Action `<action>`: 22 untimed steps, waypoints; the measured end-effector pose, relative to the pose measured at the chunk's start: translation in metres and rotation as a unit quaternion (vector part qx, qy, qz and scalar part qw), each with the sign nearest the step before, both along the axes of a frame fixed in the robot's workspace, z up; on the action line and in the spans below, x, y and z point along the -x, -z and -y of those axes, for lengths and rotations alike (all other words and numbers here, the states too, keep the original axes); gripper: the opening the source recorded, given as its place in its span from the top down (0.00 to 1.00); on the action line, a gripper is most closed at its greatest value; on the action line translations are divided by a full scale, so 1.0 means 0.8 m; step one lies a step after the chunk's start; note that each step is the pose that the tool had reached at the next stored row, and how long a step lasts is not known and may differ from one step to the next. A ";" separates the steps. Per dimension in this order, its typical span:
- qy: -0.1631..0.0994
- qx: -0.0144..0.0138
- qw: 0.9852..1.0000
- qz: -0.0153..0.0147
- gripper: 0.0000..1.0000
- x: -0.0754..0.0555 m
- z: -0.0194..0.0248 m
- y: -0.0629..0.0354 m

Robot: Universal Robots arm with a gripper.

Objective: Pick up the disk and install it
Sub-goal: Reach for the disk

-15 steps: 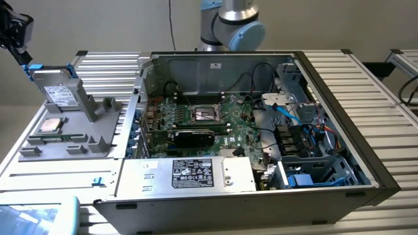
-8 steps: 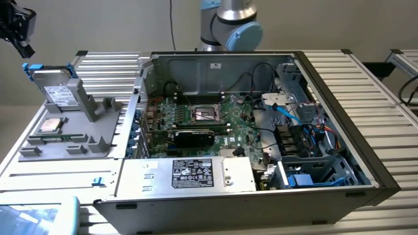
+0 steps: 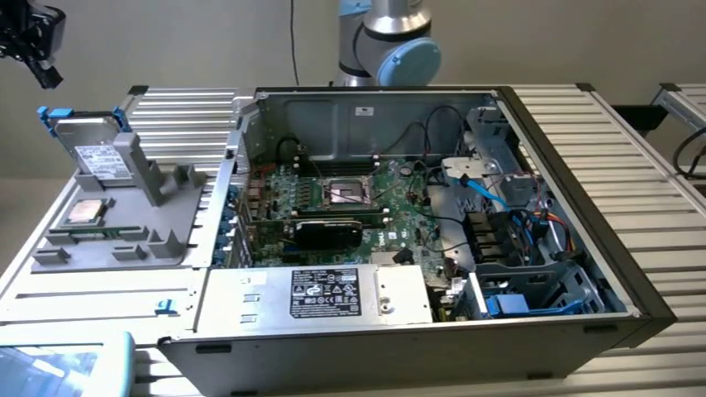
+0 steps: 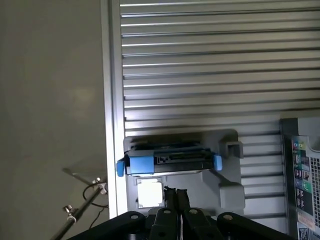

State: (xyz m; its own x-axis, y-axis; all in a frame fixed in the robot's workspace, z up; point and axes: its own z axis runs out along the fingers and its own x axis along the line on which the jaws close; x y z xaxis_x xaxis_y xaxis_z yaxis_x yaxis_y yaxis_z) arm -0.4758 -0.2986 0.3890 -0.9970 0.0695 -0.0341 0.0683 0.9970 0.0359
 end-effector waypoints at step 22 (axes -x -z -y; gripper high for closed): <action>-0.018 0.000 1.000 0.000 0.89 0.028 -0.0373 0.002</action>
State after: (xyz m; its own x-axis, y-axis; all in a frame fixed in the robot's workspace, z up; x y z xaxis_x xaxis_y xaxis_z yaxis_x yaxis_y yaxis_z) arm -0.4984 -0.2688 0.3871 -0.9989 0.0326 -0.0336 0.0314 0.9989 0.0360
